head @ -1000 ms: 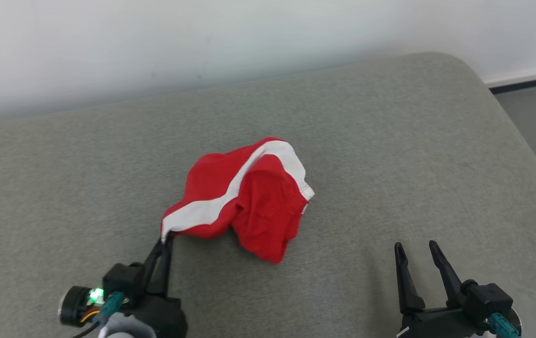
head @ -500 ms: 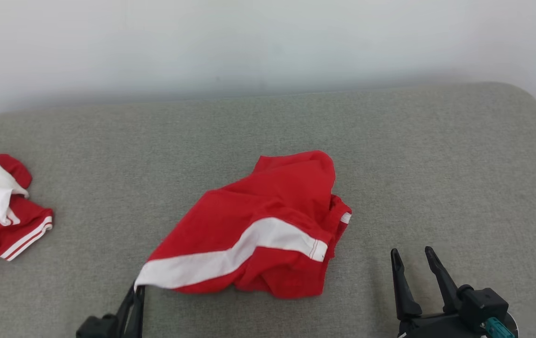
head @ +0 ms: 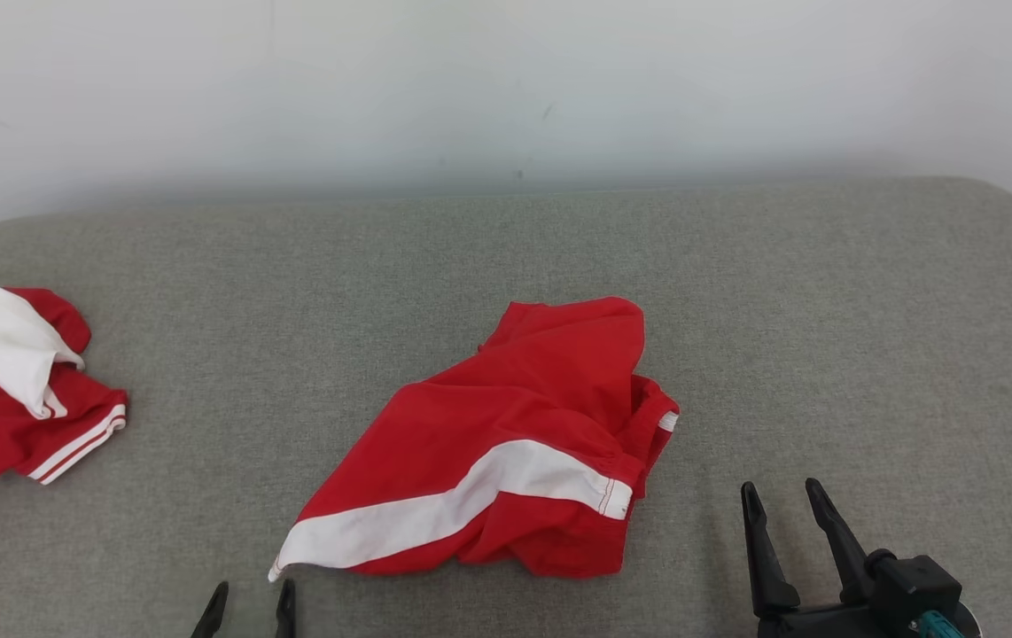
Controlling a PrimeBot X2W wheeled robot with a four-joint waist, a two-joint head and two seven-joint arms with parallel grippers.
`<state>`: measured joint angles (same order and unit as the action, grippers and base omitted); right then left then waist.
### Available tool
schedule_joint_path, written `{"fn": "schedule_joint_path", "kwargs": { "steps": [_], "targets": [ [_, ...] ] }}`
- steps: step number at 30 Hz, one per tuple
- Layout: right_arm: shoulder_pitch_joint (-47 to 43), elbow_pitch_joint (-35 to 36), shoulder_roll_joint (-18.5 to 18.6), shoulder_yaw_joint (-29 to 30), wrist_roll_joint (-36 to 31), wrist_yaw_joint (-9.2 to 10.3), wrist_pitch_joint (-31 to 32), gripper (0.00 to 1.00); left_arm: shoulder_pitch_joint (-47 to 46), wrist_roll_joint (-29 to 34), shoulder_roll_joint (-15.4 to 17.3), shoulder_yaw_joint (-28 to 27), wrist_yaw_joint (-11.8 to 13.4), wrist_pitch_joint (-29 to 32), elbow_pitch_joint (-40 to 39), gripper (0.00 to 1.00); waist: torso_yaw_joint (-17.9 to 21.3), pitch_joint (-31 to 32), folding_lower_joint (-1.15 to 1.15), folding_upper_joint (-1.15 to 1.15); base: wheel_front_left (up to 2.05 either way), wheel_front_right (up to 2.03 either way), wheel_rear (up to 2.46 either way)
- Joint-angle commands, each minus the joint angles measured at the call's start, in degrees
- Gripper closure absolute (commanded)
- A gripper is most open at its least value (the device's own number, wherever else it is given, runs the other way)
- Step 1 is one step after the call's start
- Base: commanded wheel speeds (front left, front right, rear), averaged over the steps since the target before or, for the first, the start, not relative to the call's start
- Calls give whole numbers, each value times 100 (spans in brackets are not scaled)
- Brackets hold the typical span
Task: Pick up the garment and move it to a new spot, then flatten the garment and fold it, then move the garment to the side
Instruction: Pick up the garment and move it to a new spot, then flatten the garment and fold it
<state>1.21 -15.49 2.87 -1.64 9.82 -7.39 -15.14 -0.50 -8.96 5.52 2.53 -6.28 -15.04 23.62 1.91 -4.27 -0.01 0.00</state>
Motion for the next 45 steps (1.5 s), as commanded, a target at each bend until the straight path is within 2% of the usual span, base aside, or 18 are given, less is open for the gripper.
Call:
{"fn": "schedule_joint_path", "kwargs": {
  "steps": [1, 9, 16, 28, 36, 37, 38, 39, 45],
  "targets": [
    [-34, 12, 3, -3, -37, -20, -14, 0, 100, 22, -33, -45, 16, -8, -19, 0, -17, 18, 1, 0, 0, 0, 0],
    [-120, 64, 2, 19, -9, -20, -14, 0, 526, -78, -173, -588, 60, -8, -635, 0, -131, 59, 1, 0, 0, 0, 0],
    [-107, 141, 3, -167, 167, -20, -14, 0, 375, 70, -236, -891, 9, -8, -1094, 0, -254, 74, 1, 0, 0, 0, 0],
    [54, -2, 5, -1201, 846, -20, -14, 0, 176, 134, -266, -968, -34, -8, -1069, 0, -319, 66, 1, 0, 0, 0, 0],
    [313, -465, 30, -1692, 1098, -20, -14, 0, 226, -39, -266, -865, 85, -8, -1043, 0, -467, 82, 1, 0, 0, 0, 0],
    [368, -544, 46, -1736, 1129, -20, -14, 35, 221, -55, -267, -853, 101, -8, -1040, 0, -482, 85, 1, 0, 0, 0, 0],
    [433, -607, 56, -1760, 1163, -20, -14, 62, 216, -65, -267, -843, 116, -8, -1038, 0, -498, 85, 1, 0, 0, 0, 0],
    [486, -666, 63, -1784, 1201, -20, -14, 100, 212, -78, -266, -831, 125, -8, -1038, 0, -508, 86, 1, 0, 0, 0, 0],
    [569, -652, 197, -1874, 1094, -20, -14, 100, 257, -136, -267, -797, 176, -8, -1048, 0, -482, 96, 1, 0, 0, 0, 0]
  ]
}}
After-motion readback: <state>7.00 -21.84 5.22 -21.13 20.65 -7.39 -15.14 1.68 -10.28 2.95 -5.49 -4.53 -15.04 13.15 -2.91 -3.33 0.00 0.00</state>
